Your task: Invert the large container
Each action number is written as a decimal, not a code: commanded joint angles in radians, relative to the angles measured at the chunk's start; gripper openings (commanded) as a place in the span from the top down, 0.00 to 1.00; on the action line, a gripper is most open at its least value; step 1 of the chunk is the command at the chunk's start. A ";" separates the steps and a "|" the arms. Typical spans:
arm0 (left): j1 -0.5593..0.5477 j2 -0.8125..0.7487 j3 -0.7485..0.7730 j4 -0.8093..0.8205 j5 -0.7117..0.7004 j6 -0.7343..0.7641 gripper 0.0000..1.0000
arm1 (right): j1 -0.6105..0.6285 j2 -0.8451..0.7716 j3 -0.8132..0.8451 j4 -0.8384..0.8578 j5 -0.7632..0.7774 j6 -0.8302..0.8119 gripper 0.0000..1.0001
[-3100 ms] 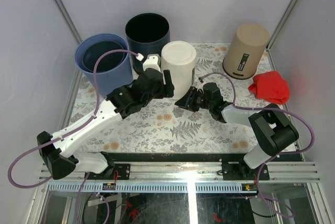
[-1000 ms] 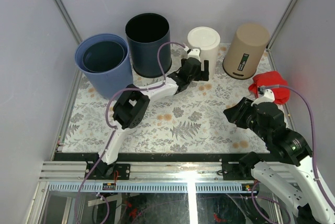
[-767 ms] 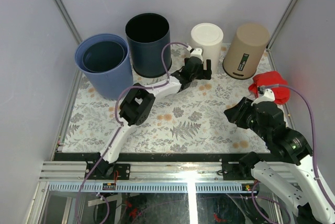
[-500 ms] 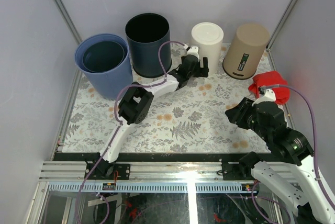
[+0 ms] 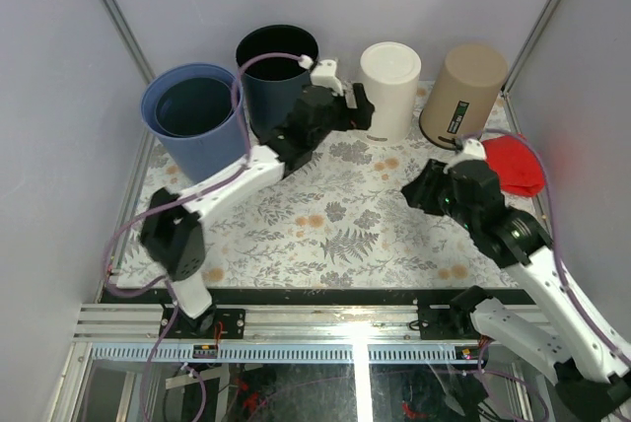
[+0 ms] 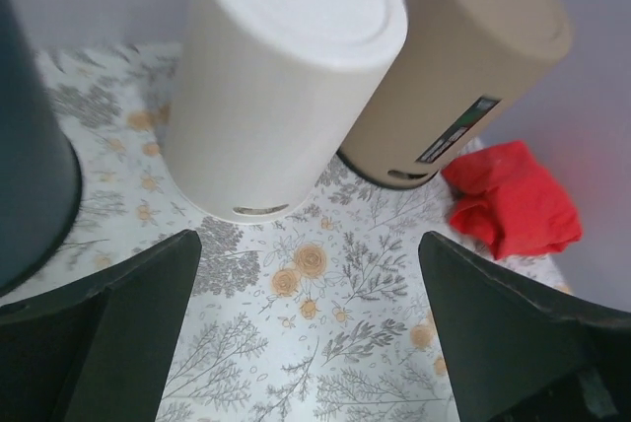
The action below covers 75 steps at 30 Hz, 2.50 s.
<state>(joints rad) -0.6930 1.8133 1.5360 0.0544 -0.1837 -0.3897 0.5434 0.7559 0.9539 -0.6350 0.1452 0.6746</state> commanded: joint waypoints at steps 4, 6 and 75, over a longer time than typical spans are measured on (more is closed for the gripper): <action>0.031 -0.321 -0.113 -0.203 -0.162 0.054 0.05 | 0.007 0.269 0.190 0.262 -0.086 -0.129 0.49; 0.064 -0.396 -0.137 -0.261 -0.183 0.032 0.04 | 0.008 0.342 0.240 0.300 -0.104 -0.136 0.49; 0.217 -1.071 -0.348 -0.947 -0.343 -0.210 0.00 | 0.114 1.600 1.422 0.498 -0.670 -0.784 0.62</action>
<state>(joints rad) -0.4816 0.7498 1.1980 -0.8906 -0.5022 -0.6098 0.6273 2.3905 2.4027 -0.0902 -0.4900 -0.0994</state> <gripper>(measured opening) 0.996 0.425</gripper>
